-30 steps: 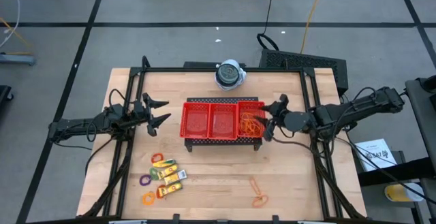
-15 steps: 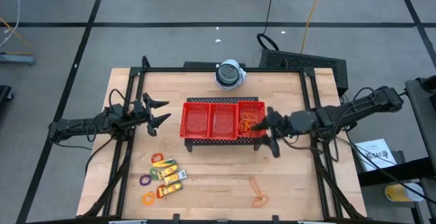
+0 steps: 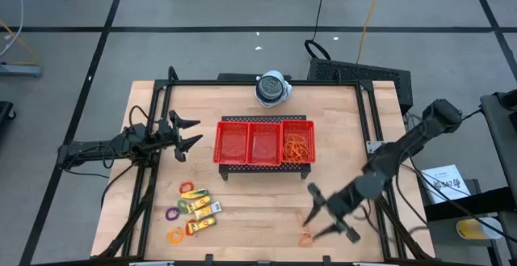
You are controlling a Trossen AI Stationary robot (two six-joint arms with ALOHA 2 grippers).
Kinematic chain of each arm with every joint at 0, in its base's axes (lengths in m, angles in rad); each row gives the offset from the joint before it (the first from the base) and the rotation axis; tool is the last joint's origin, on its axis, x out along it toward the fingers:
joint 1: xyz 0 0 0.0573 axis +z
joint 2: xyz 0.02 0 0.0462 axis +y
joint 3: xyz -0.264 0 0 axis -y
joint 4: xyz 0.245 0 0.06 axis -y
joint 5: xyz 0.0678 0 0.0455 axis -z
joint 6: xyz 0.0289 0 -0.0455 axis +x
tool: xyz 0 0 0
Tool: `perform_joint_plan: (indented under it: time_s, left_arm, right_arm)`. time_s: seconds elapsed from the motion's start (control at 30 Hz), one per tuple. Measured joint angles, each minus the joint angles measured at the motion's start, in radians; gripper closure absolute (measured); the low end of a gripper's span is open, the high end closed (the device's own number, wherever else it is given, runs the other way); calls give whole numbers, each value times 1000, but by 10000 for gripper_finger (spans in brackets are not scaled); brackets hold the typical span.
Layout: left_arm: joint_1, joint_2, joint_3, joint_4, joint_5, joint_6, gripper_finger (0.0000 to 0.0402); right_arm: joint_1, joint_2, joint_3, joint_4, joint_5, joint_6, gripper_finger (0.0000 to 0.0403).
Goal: Pick & Place Office Desk Supplies
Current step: Put the orange rubber band into the right red bin
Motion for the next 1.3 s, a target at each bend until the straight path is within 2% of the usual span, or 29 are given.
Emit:
perform_joint_plan:
  time_s: [0.13,0.33,0.57,0.67,0.73,0.83,0.9,1.0,1.17,1.3]
  left_arm:
    - [0,0,0,0,0,0,135]
    - [0,0,0,0,0,0,135]
    - [0,0,0,0,0,0,135]
    - [0,0,0,0,0,0,135]
    - [0,0,0,0,0,0,135]
    - [0,0,0,0,0,0,135]
    - [0,0,0,0,0,0,135]
    - [0,0,0,0,0,0,135]
    - [0,0,0,0,0,0,135]
    - [0,0,0,1,0,0,135]
  right_arm:
    - [59,99,0,123,0,13,232]
    - [135,276,0,431,1,-2,232]
    - [200,426,1,697,6,-87,231]
    - [241,457,45,710,83,-183,222]
    - [269,448,96,611,168,-237,207]
    - [302,417,189,299,310,-256,174]
    - [316,406,254,50,399,-219,151]
    - [323,403,317,-252,472,-100,128]
    - [307,403,290,-503,501,162,128]
    - [300,403,207,-574,499,318,142]
